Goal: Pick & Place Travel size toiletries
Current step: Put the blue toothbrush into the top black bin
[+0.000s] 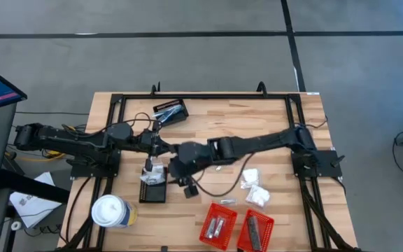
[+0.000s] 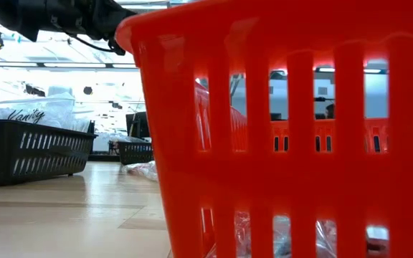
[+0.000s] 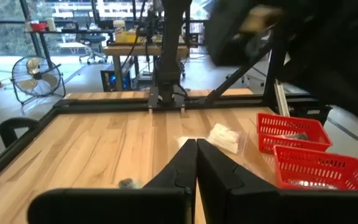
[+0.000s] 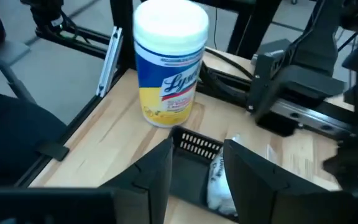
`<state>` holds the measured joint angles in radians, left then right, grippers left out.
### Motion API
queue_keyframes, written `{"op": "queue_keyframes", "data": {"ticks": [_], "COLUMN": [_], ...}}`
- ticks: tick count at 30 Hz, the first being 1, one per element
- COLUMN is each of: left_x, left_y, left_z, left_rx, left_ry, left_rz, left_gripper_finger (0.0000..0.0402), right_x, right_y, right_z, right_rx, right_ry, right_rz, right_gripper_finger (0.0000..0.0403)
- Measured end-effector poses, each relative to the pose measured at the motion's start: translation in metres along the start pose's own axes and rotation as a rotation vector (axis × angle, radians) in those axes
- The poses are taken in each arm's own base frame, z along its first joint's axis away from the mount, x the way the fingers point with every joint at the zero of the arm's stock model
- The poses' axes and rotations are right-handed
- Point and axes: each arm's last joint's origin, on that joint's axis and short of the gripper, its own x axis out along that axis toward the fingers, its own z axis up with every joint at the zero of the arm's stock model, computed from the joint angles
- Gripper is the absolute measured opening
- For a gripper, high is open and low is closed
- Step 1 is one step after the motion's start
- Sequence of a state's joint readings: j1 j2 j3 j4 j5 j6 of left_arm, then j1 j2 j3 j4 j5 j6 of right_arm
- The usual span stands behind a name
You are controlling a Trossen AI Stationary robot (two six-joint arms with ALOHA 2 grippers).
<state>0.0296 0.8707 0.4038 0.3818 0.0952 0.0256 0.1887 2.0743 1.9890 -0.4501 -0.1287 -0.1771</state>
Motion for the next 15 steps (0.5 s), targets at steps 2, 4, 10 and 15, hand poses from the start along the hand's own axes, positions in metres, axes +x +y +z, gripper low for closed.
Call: {"op": "queue_keyframes", "data": {"ticks": [2,4,10,15], "left_x": [0.001,0.000,0.005,0.012], "left_y": [0.000,0.001,0.003,0.010], "left_z": [-0.001,-0.003,-0.009,-0.015], "left_rx": [-0.001,0.002,0.044,0.043], "left_ry": [0.004,0.011,0.049,0.072], "left_rz": [0.000,0.020,0.096,0.153], "left_gripper_finger": [0.0002,0.0002,0.0002,0.0002], "right_x": [0.000,-0.003,-0.047,-0.094], "right_y": [-0.008,-0.011,-0.013,-0.023], "right_z": [-0.007,-0.009,-0.027,-0.052], "right_rx": [-0.004,-0.028,-0.034,0.057], "right_ry": [-0.024,-0.095,-0.276,-0.375], "right_rz": [0.034,0.086,0.128,0.041], "right_gripper_finger": [0.0135,0.0135,0.0137,0.0137]}}
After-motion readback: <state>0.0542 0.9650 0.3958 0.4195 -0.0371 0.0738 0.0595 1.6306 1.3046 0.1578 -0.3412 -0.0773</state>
